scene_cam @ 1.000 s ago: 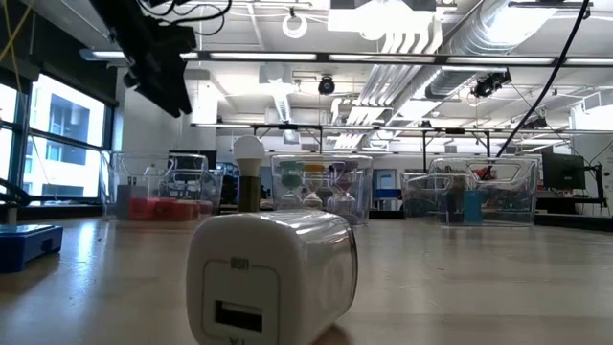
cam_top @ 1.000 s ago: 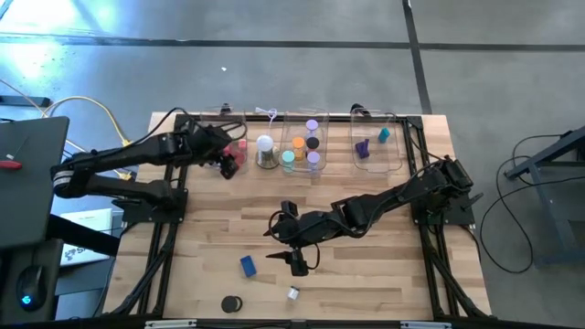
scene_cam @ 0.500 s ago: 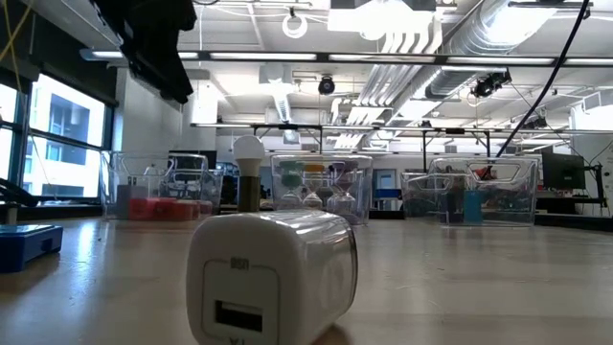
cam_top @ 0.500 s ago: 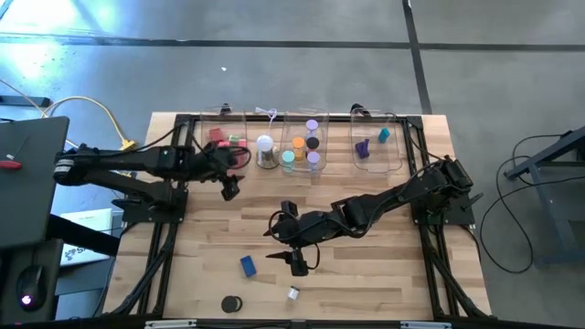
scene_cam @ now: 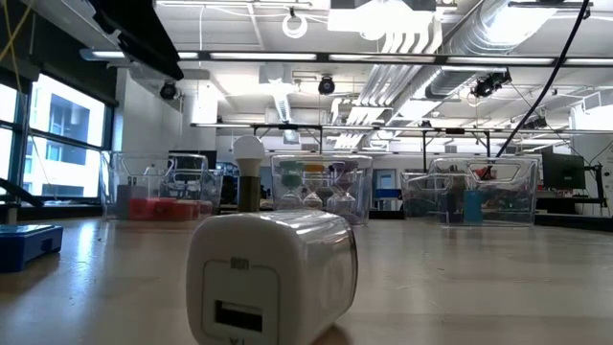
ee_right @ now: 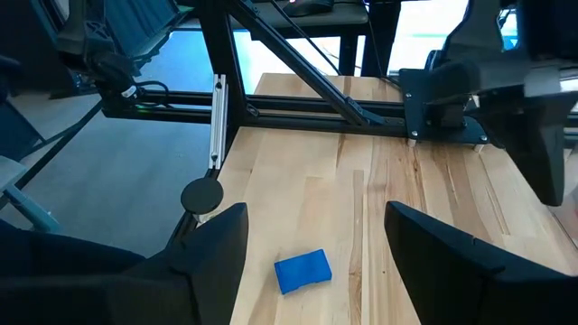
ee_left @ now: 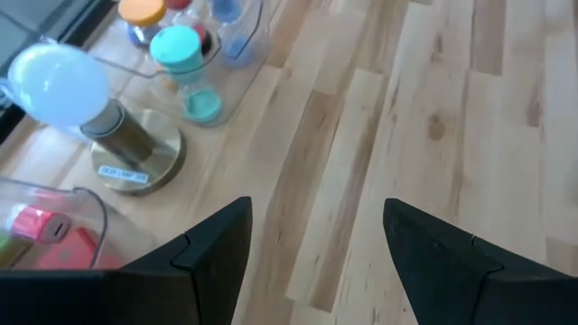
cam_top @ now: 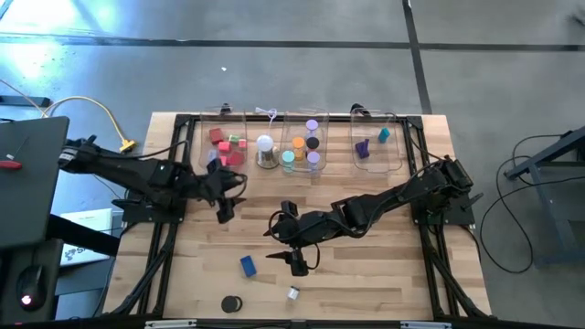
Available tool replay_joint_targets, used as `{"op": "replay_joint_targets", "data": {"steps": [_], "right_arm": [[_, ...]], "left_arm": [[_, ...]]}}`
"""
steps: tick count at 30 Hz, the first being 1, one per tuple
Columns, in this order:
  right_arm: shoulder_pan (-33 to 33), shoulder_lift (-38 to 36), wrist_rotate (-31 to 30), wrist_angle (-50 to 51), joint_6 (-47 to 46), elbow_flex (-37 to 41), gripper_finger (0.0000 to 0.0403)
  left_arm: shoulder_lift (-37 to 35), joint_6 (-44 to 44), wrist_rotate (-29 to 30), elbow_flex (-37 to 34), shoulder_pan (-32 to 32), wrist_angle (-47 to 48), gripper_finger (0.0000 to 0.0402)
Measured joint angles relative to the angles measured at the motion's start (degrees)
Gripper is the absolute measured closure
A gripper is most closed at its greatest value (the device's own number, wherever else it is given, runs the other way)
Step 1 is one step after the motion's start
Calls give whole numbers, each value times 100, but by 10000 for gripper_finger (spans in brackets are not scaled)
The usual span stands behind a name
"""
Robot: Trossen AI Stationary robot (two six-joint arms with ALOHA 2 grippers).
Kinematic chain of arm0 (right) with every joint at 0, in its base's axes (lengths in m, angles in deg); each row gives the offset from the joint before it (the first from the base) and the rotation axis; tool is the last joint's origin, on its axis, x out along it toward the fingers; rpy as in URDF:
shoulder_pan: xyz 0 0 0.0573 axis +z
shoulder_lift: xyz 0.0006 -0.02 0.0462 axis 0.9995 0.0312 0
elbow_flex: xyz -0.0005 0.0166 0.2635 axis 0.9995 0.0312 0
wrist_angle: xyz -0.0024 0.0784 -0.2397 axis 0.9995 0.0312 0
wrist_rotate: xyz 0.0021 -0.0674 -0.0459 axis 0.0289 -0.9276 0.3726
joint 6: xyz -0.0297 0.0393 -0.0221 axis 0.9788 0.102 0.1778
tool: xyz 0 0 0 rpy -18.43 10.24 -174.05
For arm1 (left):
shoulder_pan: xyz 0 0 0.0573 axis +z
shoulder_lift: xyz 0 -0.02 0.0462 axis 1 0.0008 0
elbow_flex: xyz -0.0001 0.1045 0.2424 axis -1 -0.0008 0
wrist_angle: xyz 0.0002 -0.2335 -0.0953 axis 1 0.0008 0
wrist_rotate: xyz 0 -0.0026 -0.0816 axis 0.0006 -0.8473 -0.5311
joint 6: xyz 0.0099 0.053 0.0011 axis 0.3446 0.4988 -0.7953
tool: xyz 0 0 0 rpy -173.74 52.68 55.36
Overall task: Pick & Place Office items
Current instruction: Put the blue digital clock into the right transparent bin
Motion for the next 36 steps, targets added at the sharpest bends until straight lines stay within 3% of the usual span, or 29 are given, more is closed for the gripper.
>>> {"op": "replay_joint_targets", "data": {"steps": [5,16,21,25,28,36], "right_arm": [[1,-2,0,0,0,0,154],[1,1,0,-9,0,0,154],[0,1,-6,-25,0,0,154],[0,3,-38,-258,-42,0,154],[1,3,-44,-303,-456,-2,154],[1,3,0,-289,-452,-2,154]], "left_arm": [[20,-106,213,-1,-331,-57,158],[164,-687,58,-111,-912,-131,158],[401,-501,65,-111,-1091,-203,159],[712,167,-49,-111,-1488,-169,159],[953,1138,-181,-111,-1870,-210,159],[1390,3235,-154,-111,-2447,-483,159]]}}
